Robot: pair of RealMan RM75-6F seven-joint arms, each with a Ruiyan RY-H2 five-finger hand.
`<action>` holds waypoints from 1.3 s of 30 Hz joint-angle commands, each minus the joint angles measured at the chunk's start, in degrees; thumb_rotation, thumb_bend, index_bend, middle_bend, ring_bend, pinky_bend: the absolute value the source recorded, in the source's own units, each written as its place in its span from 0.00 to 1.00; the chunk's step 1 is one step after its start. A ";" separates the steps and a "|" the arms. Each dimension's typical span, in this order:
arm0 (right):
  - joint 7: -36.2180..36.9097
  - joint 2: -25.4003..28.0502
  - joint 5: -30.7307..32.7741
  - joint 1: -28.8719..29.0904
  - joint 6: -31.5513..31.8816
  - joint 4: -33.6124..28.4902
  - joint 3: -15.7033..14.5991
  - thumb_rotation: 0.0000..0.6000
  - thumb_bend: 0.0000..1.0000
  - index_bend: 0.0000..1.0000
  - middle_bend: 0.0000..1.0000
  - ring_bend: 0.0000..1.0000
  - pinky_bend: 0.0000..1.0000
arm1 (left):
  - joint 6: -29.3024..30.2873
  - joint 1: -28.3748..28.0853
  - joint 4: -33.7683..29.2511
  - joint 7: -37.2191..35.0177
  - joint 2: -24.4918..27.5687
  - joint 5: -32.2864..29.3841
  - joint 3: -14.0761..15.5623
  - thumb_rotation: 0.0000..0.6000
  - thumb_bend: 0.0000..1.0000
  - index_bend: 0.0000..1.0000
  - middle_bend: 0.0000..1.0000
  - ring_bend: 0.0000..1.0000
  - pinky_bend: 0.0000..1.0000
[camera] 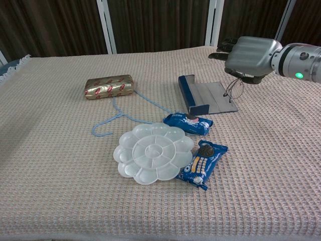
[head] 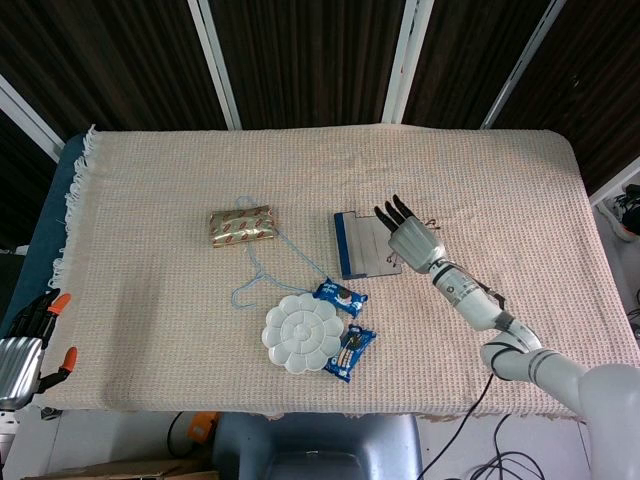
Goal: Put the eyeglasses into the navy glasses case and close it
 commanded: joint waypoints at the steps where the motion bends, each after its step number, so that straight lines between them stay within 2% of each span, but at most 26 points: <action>1: -1.04 -2.48 1.43 1.85 -1.74 2.65 0.65 1.00 0.63 0.73 0.09 0.00 0.07 | -0.14 -0.06 0.04 -0.15 0.04 -0.09 -0.02 1.00 0.43 0.00 0.00 0.00 0.13; 8: -1.06 -6.92 2.15 5.05 -3.14 6.79 0.67 1.00 0.63 0.73 0.09 0.00 0.07 | -0.44 -0.23 0.32 -0.99 0.20 -0.24 -0.10 1.00 0.43 0.00 0.00 0.00 0.13; 16: -0.28 -9.27 1.63 6.95 -3.07 8.13 -0.32 1.00 0.63 0.73 0.09 0.00 0.07 | -0.38 -0.25 0.52 -1.80 0.41 0.11 0.06 1.00 0.43 0.00 0.00 0.00 0.14; 39: -1.73 -5.15 -0.51 6.49 -1.32 -0.48 -4.77 1.00 0.63 0.73 0.09 0.00 0.07 | -0.39 -0.52 0.84 -2.67 0.51 0.95 0.38 1.00 0.43 0.00 0.00 0.00 0.14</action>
